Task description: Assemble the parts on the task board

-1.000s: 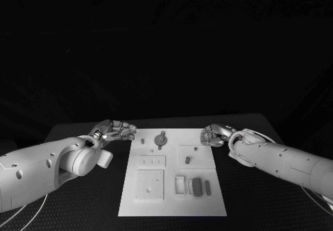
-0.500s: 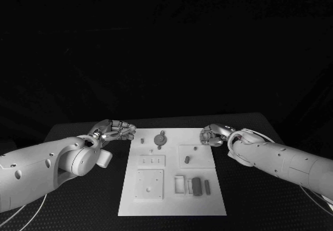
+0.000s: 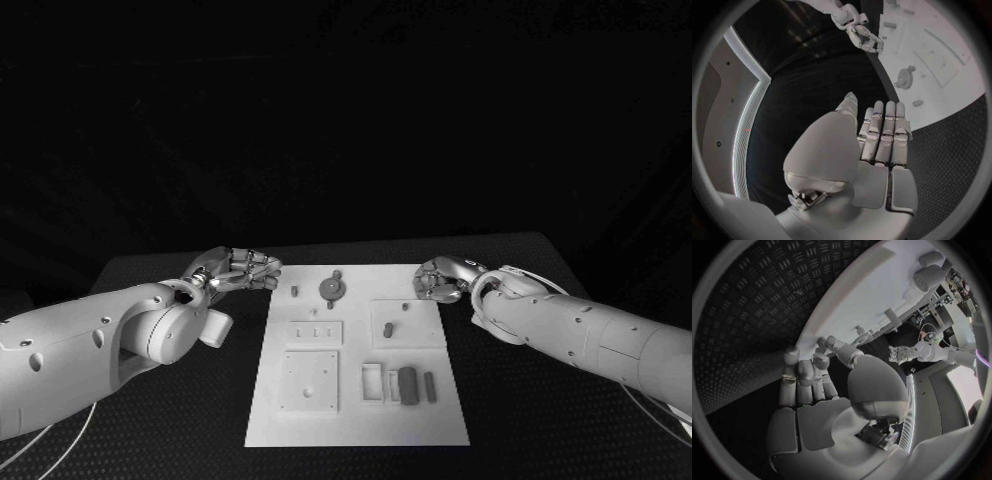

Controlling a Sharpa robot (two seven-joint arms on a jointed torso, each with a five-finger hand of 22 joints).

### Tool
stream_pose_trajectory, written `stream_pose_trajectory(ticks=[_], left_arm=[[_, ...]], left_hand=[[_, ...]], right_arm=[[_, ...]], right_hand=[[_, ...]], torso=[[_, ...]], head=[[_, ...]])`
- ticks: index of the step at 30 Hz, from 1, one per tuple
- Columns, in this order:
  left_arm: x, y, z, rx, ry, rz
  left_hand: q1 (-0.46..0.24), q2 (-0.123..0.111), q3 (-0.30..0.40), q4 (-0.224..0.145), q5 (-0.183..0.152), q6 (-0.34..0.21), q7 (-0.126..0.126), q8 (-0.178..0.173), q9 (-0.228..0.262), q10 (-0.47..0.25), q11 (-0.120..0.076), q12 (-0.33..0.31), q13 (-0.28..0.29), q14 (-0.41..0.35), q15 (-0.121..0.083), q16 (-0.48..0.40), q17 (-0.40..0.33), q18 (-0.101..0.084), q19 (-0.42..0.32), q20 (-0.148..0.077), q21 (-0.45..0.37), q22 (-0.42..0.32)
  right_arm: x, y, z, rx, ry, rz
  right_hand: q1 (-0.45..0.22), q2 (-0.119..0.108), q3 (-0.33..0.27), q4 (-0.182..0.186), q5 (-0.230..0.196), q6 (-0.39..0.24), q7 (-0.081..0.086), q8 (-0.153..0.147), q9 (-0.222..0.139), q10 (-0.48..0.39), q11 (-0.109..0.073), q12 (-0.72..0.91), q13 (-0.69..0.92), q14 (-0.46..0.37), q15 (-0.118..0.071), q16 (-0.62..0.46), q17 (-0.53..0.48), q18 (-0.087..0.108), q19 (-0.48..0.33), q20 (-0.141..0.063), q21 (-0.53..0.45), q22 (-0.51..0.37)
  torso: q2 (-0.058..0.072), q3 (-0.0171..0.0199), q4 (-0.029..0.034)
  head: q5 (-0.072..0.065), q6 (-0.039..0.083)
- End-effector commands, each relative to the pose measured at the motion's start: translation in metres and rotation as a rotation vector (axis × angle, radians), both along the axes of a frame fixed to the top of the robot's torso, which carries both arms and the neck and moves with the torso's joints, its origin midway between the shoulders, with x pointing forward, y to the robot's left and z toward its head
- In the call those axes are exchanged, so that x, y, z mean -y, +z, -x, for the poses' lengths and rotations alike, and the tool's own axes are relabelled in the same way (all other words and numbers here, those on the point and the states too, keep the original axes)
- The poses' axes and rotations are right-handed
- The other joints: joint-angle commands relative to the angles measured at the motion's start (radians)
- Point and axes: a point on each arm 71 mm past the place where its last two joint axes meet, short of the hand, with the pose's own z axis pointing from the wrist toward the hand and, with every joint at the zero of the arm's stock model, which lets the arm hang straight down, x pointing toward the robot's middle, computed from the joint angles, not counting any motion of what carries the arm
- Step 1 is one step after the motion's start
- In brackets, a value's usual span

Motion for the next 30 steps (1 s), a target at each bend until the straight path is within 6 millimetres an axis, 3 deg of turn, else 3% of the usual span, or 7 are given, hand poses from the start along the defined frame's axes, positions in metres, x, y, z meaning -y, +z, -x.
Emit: stream_pose_trajectory(ticks=[1, 9, 22, 30], left_arm=[[0.002, 0.001, 0.0, 0.006, -0.016, 0.003], [0.003, 0.001, 0.0, 0.006, -0.018, -0.008], [0.003, 0.0, 0.0, 0.012, -0.026, -0.044], [0.006, -0.002, 0.001, -0.009, -0.064, -0.125]], left_hand=[[0.005, 0.005, -0.003, 0.0, 0.001, 0.004, 0.001, -0.001, -0.001, 0.002, 0.003, -0.004, 0.002, -0.001, 0.001, -0.006, 0.002, 0.005, -0.001, 0.002, 0.002, 0.001], [0.007, 0.013, -0.001, 0.0, 0.001, 0.018, -0.001, 0.005, 0.001, 0.012, -0.001, -0.002, 0.006, 0.008, 0.0, -0.003, 0.009, 0.005, 0.001, 0.001, 0.003, 0.005], [0.002, 0.025, -0.001, 0.001, 0.001, 0.065, -0.018, 0.024, 0.006, 0.05, -0.018, 0.01, 0.02, 0.047, -0.009, 0.01, 0.029, 0.005, 0.015, -0.007, 0.01, 0.017], [-0.056, 0.015, -0.016, 0.002, 0.0, 0.121, -0.041, 0.041, 0.009, 0.108, -0.043, 0.029, 0.039, 0.076, -0.021, 0.018, 0.051, 0.007, 0.038, -0.018, 0.022, 0.034]], right_arm=[[-0.001, 0.0, 0.0, 0.007, 0.0, 0.0], [0.001, 0.001, -0.001, 0.023, -0.023, -0.006], [-0.001, 0.005, -0.002, 0.05, -0.065, -0.059], [-0.016, 0.029, -0.008, 0.088, -0.045, -0.063]], right_hand=[[-0.01, 0.005, 0.002, -0.007, 0.002, 0.223, -0.018, 0.007, 0.006, -0.016, -0.028, 0.005, -0.001, 0.002, -0.008, 0.004, 0.002, 0.006, 0.007, -0.003, 0.006, 0.015], [-0.013, 0.02, 0.008, -0.016, 0.002, 0.245, -0.028, 0.022, 0.024, 0.0, -0.038, 0.013, 0.002, 0.016, -0.017, 0.006, 0.01, 0.006, 0.016, -0.009, 0.01, 0.015], [-0.016, 0.027, 0.012, -0.029, 0.002, 0.26, -0.036, 0.032, 0.04, 0.016, -0.046, 0.024, 0.008, 0.035, -0.024, 0.007, 0.026, 0.006, 0.023, -0.015, 0.014, 0.015], [-0.018, 0.027, 0.013, -0.034, 0.002, 0.266, -0.039, 0.035, 0.047, 0.022, -0.049, 0.029, 0.011, 0.042, -0.027, 0.007, 0.033, 0.006, 0.026, -0.017, 0.016, 0.015]], torso=[[0.0, 0.0001, 0.0001], [0.0, 0.0002, -0.0001], [0.0, 0.0005, -0.0008], [0.0, 0.0002, -0.0019]], head=[[0.001, -0.001], [0.001, 0.0], [0.0, 0.003], [-0.001, 0.012]])
